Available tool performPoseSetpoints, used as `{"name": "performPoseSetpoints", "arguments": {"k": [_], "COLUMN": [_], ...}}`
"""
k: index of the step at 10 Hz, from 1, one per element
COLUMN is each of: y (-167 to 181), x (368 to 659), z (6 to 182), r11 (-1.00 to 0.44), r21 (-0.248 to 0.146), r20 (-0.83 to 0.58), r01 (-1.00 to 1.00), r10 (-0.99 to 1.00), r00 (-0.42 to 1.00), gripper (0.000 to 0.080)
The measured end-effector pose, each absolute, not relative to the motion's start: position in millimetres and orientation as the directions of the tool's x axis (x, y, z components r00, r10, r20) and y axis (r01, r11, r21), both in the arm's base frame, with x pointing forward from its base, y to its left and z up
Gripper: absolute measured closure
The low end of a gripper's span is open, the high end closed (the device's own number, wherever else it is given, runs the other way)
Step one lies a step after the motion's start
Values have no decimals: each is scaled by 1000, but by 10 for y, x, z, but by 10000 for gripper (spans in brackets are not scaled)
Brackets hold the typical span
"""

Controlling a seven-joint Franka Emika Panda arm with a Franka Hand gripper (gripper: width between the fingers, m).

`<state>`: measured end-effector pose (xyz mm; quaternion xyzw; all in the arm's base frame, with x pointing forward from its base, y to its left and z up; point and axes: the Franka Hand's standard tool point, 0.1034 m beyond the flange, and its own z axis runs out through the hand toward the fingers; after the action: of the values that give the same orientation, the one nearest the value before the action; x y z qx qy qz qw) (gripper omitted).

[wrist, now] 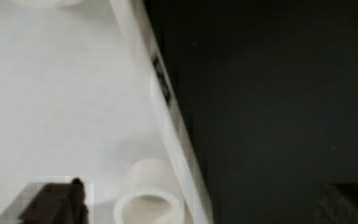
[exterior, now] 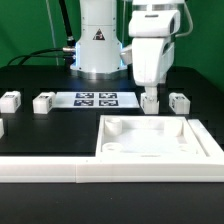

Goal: Assemble square table

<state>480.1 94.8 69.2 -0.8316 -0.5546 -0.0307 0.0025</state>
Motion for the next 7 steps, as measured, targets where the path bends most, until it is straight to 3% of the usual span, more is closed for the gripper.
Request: {"name": "performPoseSetpoints", "arguments": {"k": [5,7], "y": [982,1001], "x": [4750,4675], "z": [730,706], "r11": [-458,-682], "r21": [35,22], "r20": [64,92], "r01": [888,731], "r10": [888,730], "r00": [456,677], "gripper": [150,150]}}
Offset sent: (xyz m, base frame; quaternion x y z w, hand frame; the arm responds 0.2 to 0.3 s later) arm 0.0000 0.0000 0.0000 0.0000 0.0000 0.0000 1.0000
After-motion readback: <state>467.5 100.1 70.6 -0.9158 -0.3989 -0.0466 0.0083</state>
